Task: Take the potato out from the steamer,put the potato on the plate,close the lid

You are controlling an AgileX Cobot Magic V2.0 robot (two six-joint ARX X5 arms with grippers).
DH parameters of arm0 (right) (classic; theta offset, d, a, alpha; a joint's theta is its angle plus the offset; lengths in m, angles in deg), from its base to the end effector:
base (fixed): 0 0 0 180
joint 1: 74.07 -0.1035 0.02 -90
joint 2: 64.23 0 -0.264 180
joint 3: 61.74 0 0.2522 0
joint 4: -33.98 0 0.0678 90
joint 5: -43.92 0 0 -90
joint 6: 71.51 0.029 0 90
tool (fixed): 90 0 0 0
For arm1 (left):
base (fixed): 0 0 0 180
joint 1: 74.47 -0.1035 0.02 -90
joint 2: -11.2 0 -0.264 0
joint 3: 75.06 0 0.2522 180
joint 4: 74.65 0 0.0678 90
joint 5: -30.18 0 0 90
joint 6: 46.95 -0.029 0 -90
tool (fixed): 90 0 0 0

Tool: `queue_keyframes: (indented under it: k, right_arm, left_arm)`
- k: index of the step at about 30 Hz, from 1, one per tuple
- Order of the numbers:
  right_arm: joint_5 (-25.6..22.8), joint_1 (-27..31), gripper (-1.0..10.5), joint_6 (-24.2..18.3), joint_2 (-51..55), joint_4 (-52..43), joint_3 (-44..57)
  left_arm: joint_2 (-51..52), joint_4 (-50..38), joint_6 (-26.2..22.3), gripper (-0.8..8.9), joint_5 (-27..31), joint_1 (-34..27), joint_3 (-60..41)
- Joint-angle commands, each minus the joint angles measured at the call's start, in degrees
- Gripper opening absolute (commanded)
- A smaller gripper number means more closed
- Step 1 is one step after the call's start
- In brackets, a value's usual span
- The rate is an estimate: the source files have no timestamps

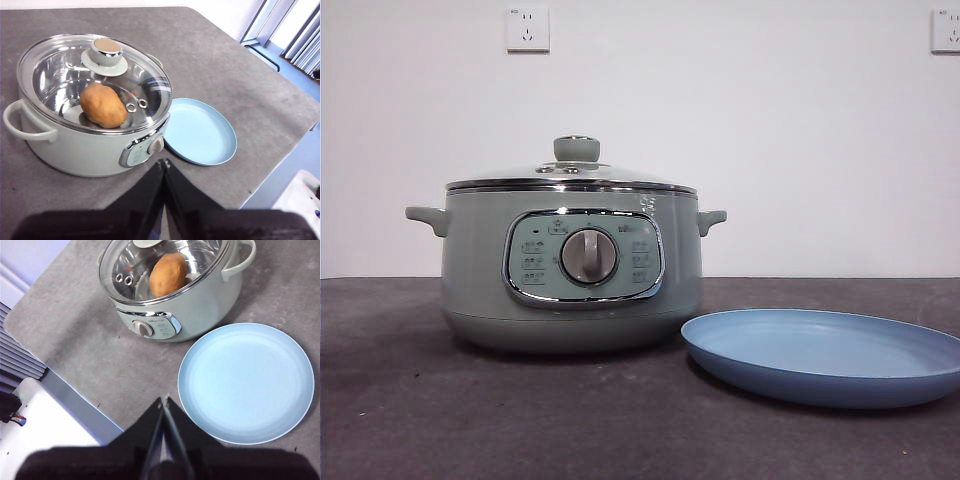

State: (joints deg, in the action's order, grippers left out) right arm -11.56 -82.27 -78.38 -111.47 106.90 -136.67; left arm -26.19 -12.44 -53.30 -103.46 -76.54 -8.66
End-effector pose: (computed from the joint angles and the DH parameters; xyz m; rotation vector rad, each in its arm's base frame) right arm 0.1250 0.0346 0.3494 0.0752 0.7413 0.7506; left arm 0.1058 -0.0162 0.3375 -0.1266 0.5049 -0.7327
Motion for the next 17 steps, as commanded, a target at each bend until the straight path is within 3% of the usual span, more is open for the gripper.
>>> queue_keyframes:
  k: [1,4,5,7,17]
  right_arm:
    - [0.04,-0.11,1.2,-0.5,0.0,-0.33,-0.2]
    - [0.02,-0.11,4.4,-0.09,0.0,-0.37,-0.2]
    - [0.02,-0.11,5.4,-0.04,0.0,-0.39,-0.2]
    - [-0.02,-0.11,6.0,0.0,0.0,-0.39,-0.2]
    - [-0.02,-0.11,6.0,1.01,0.0,-0.44,-0.2]
  left_arm:
    - [0.07,-0.2,-0.96,1.44,0.15,0.2,0.02]
    - [0.07,-0.68,-0.96,5.18,0.15,0.2,0.02]
    - [0.07,-0.85,-0.94,5.67,0.15,0.2,0.02]
    - [0.07,-0.9,-0.92,5.66,0.15,0.2,0.02]
    - [-0.02,-7.06,1.92,5.66,0.33,1.01,0.04]
